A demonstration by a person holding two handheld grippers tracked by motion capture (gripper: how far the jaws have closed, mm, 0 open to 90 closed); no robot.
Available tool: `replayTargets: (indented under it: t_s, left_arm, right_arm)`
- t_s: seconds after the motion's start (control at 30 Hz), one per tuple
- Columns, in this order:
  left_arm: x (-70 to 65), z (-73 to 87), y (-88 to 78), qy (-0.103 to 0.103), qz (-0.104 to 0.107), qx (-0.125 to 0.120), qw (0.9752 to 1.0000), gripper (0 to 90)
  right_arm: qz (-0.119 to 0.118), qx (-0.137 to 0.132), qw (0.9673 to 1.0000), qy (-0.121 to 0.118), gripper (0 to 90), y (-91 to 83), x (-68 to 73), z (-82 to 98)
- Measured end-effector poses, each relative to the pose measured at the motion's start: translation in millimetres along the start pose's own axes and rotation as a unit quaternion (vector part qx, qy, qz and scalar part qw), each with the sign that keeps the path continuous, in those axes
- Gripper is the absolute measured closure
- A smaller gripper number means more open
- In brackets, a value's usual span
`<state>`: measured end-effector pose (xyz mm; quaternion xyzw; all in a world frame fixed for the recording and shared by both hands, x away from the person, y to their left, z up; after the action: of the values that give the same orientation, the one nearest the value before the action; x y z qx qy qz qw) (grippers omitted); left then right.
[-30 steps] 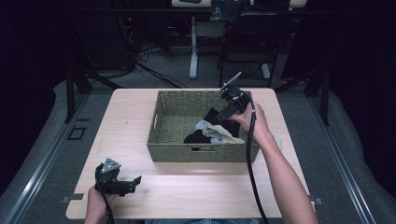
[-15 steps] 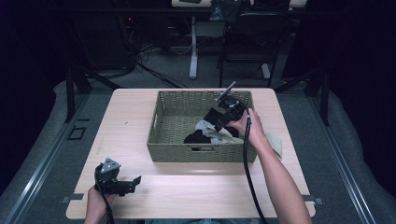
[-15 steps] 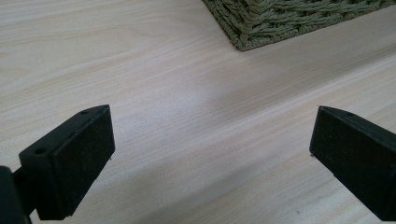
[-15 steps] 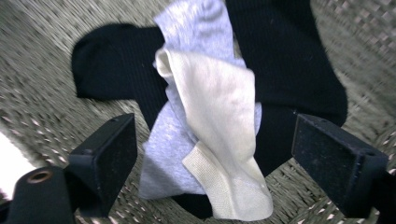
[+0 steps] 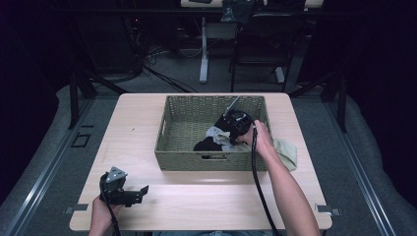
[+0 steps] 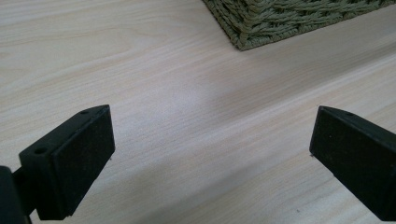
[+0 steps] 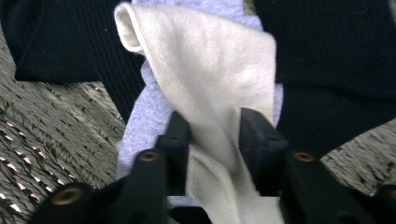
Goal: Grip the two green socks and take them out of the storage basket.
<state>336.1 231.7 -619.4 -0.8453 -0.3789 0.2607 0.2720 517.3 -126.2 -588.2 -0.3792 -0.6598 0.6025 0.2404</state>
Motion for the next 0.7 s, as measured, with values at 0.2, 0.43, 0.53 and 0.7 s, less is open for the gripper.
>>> replayTargets:
  t_s: [0.2,0.43,0.53,0.7]
  left_arm:
    - [0.1,0.0,-0.6,0.003,0.000,0.001,1.0000,0.1]
    - [-0.6,-0.1,-0.2,0.001,0.001,0.001,1.0000,0.1]
    - [-0.7,-0.1,-0.3,0.001,0.001,0.001,1.0000,0.1]
    - [-0.8,-0.3,-0.2,0.001,0.001,0.001,1.0000,0.1]
  right_arm:
    - [0.017,-0.009,0.9998,0.004,84.8,-2.8,-0.8,-0.1]
    - [0.025,-0.034,0.9991,0.004,85.1,-35.2,-7.4,1.2]
    - [0.027,-0.053,0.9981,0.013,85.1,-51.5,-7.8,0.7]
    - [0.037,-0.070,0.9968,0.006,85.1,-80.6,-14.1,2.1]
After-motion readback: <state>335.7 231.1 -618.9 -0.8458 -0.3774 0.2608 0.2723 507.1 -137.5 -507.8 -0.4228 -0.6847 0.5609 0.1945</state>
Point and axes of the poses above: each handheld gripper's, and its own axes: y roughly forward along the jaws, z roughly out of its underside, x roughly to its left, the point moved 8 cm from there along y, roughly forward along the jaws, and after that the axes turned 12 degrees about z, right-handed, at the moved point
